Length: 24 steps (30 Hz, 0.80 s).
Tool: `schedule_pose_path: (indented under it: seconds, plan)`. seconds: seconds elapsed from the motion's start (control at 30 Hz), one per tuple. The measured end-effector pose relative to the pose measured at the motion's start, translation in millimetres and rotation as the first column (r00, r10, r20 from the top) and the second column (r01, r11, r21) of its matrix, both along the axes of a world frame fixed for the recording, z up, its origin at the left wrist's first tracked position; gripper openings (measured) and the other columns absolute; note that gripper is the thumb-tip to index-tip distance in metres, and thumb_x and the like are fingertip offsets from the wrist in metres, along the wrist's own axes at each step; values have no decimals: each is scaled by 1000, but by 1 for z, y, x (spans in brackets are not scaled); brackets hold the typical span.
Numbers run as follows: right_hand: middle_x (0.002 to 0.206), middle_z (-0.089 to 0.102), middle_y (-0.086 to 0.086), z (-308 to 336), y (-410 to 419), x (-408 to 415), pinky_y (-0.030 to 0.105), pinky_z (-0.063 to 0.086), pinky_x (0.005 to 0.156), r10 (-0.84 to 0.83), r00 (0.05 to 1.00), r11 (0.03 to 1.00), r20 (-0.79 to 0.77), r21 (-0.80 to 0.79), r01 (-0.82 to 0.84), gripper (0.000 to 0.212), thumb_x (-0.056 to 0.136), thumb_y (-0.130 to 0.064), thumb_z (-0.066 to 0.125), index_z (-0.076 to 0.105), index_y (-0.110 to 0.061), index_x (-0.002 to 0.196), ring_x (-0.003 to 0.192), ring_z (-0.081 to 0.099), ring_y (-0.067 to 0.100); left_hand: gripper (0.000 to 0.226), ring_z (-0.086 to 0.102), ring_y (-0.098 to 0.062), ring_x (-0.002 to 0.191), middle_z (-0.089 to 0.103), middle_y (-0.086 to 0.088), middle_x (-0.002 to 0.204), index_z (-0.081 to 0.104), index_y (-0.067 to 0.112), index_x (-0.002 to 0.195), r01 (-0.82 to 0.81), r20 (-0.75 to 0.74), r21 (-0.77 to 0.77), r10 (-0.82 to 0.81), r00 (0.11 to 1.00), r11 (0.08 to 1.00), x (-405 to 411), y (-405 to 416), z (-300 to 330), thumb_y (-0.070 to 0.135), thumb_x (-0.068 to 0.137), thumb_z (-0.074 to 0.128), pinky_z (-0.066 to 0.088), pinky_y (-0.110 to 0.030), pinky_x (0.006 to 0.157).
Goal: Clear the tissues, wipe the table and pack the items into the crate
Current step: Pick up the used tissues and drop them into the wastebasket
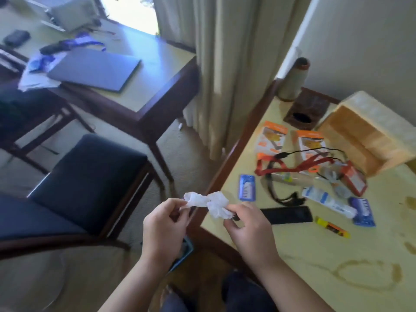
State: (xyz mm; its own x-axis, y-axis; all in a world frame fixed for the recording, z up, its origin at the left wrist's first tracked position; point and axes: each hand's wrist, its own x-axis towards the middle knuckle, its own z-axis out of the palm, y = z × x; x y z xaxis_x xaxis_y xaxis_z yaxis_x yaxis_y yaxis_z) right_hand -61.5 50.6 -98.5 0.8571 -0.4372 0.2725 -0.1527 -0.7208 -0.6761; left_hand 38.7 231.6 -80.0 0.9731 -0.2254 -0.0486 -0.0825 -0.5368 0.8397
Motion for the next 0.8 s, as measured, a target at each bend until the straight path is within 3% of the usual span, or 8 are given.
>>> schedule_pose_path:
  seconds: [0.07, 0.23, 0.4, 0.57, 0.67, 0.8]
  plan:
    - [89, 69, -3, -13, 41, 14, 25, 51, 80, 37, 999, 999, -8, -19, -37, 17, 84, -11, 71, 76, -14, 100, 82, 63, 15, 16, 69, 1, 81, 71, 20, 79, 76, 31, 86, -40, -4, 34, 40, 999, 999, 4, 43, -11, 16, 87, 83, 54, -18, 75]
    - [92, 70, -2, -57, 126, 30, 24, 50, 78, 208, 967, 978, -148, 59, -201, 18, 85, -8, 81, 77, -16, 101, 84, 66, 16, 6, 70, 1, 80, 74, 19, 80, 78, 29, 88, -146, -89, 97, 154, 984, 985, 8, 129, -46, 25, 88, 83, 59, -32, 78]
    - [82, 66, -1, -121, 158, 44, 31, 44, 67, 198, 901, 978, -385, 142, -154, 6, 84, -12, 78, 74, -15, 88, 76, 63, 23, 3, 69, 2, 79, 73, 19, 79, 79, 27, 89, -199, -214, 204, 242, 946, 958, 14, 161, -103, 30, 90, 80, 58, -28, 80]
    - [79, 61, 5, -222, 168, 75, 32, 34, 67, 216, 788, 967, -576, 238, -92, 14, 89, -12, 70, 65, -8, 77, 72, 54, 24, 7, 69, -8, 87, 74, 14, 86, 78, 27, 95, -228, -303, 298, 319, 898, 927, 29, 156, -207, 33, 93, 76, 56, -32, 84]
    - [89, 67, 13, -295, 172, 90, 37, 37, 70, 262, 691, 961, -674, 250, -120, 14, 92, -16, 66, 65, -8, 80, 85, 62, 36, 11, 69, -15, 91, 75, 9, 91, 76, 25, 97, -211, -356, 356, 341, 870, 910, 38, 153, -278, 35, 95, 73, 56, -34, 86]
    - [103, 73, 10, -367, 177, 98, 33, 47, 77, 383, 547, 921, -744, 357, -158, 6, 94, -22, 63, 67, -19, 91, 98, 66, 34, 12, 69, -20, 94, 75, 5, 95, 74, 24, 98, -132, -397, 411, 307, 865, 902, 39, 149, -356, 35, 96, 69, 56, -38, 87]
